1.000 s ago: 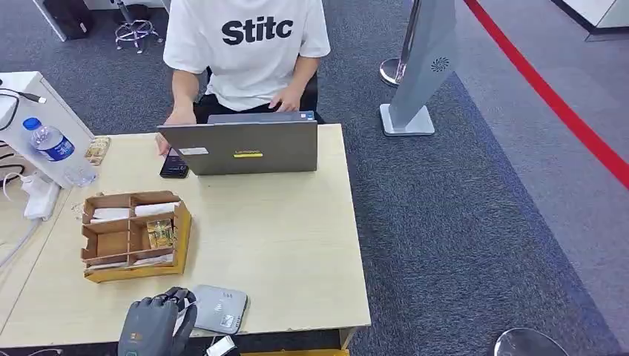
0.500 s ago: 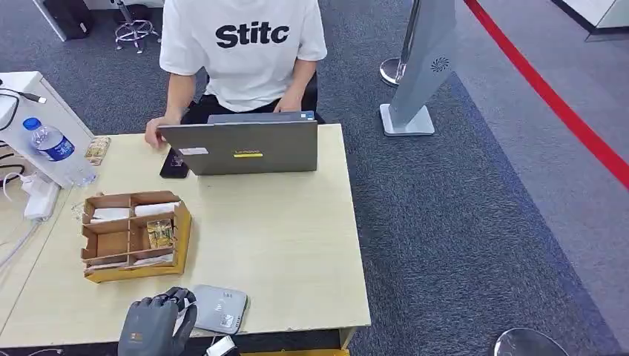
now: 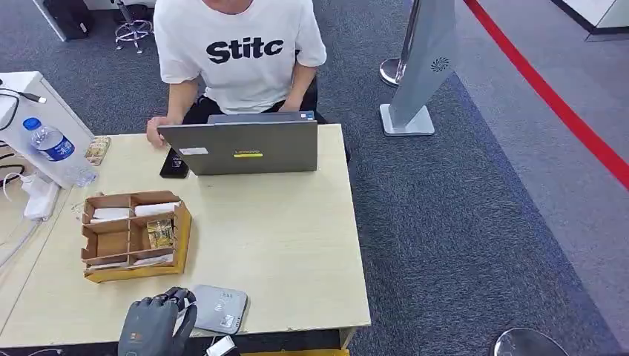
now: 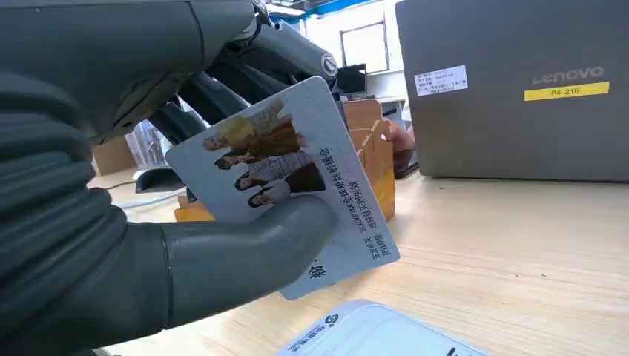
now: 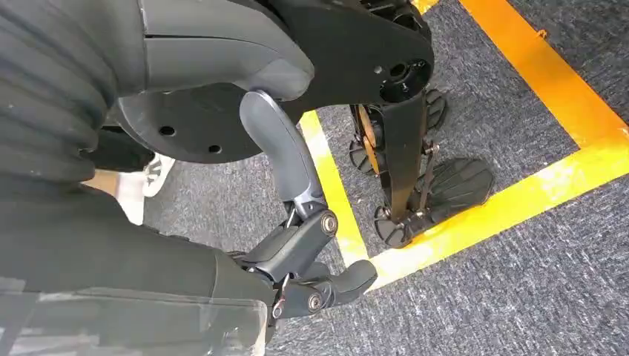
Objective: Pass the card to the sensor for recognition and then transmit it.
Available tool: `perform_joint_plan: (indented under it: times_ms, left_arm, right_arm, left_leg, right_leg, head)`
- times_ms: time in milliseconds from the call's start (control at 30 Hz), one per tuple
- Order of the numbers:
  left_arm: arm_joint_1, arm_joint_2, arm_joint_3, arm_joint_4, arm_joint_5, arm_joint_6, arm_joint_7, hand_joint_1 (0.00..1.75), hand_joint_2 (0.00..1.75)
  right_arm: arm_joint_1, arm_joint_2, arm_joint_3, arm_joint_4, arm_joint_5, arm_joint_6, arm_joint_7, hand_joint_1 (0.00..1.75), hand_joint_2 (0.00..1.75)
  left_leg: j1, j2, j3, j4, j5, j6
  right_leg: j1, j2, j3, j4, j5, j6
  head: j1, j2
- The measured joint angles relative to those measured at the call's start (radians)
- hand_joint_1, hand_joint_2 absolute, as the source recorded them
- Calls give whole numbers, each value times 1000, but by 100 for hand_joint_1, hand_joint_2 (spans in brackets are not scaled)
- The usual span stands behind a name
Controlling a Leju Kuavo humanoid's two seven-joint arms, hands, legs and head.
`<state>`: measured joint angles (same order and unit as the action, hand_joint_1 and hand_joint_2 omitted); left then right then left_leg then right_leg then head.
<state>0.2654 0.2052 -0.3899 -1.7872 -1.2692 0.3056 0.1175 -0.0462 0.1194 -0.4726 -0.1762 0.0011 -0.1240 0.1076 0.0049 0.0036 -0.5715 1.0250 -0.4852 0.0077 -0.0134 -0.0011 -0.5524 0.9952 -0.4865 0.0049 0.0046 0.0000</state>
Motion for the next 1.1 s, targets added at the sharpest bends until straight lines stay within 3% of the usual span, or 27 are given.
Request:
perform_joint_plan:
  times_ms: [1100]
  left_arm:
    - [0,0,0,0,0,0,0,175,175]
  right_arm:
    - [0,0,0,0,0,0,0,0,175]
  left_leg:
    - [0,0,0,0,0,0]
  right_leg:
    - [0,0,0,0,0,0]
  head:
    - [0,0]
